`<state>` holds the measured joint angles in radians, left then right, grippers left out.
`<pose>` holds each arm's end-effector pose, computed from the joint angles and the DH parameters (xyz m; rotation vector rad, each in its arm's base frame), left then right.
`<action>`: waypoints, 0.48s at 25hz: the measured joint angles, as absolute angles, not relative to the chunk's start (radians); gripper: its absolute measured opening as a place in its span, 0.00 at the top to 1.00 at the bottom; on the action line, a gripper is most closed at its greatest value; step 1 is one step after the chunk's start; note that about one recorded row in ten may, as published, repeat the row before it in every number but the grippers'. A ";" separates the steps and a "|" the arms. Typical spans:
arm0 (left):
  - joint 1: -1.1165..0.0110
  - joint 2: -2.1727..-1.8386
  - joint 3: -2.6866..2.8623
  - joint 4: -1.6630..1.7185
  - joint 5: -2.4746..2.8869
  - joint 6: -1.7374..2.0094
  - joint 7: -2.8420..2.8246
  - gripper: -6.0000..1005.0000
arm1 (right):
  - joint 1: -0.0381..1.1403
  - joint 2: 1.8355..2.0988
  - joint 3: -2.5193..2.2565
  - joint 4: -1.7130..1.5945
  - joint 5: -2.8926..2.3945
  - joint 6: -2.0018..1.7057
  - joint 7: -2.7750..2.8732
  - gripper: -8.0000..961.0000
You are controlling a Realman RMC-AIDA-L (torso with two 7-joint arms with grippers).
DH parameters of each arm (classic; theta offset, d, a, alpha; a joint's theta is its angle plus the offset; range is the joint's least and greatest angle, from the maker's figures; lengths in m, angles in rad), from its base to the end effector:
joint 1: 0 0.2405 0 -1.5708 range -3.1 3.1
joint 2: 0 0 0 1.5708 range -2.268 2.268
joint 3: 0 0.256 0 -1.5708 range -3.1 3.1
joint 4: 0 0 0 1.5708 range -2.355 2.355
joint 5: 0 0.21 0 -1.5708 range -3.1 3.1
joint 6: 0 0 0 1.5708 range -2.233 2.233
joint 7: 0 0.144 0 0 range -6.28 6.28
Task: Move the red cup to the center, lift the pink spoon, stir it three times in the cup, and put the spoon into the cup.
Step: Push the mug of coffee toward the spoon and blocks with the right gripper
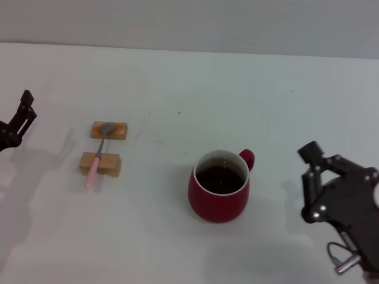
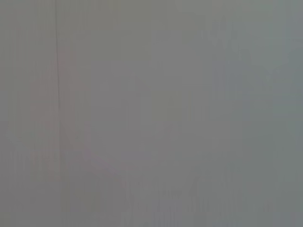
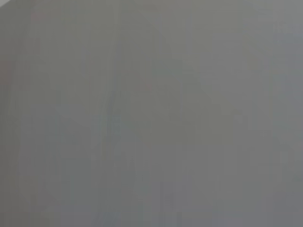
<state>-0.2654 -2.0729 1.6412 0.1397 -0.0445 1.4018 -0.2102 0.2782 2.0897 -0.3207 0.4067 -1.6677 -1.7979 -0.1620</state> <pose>-0.3479 0.2739 0.0100 -1.6155 -0.3830 -0.7458 0.2578 0.1843 -0.0711 -1.8354 0.1738 1.0859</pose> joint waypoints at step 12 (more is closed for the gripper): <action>-0.269 -2.075 1.641 0.141 -0.045 1.402 -0.210 0.17 | 0.338 2.090 -0.333 0.461 -1.779 -1.670 -0.184 0.99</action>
